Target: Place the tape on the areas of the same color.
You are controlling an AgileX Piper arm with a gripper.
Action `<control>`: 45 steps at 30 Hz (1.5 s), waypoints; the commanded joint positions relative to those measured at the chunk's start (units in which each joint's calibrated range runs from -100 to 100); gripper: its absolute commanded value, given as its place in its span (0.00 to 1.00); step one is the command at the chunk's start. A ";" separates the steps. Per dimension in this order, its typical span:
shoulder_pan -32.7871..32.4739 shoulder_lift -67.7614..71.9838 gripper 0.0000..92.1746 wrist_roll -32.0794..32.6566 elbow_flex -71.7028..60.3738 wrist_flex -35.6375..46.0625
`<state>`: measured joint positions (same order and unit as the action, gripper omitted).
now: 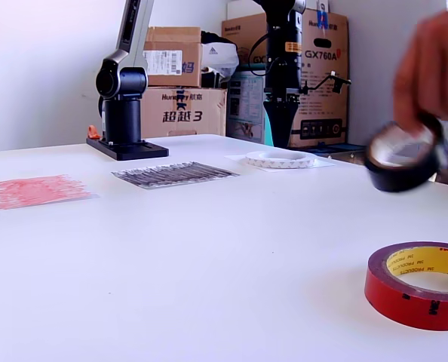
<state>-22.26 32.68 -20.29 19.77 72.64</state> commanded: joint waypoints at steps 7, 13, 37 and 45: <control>-0.17 -3.78 0.38 0.57 -1.19 0.38; 0.62 -15.47 0.38 1.31 -1.10 0.46; 14.19 -32.03 0.38 20.22 -1.28 -13.37; 22.48 -31.75 0.37 23.17 -0.64 -14.39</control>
<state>-4.14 1.27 2.42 18.70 57.75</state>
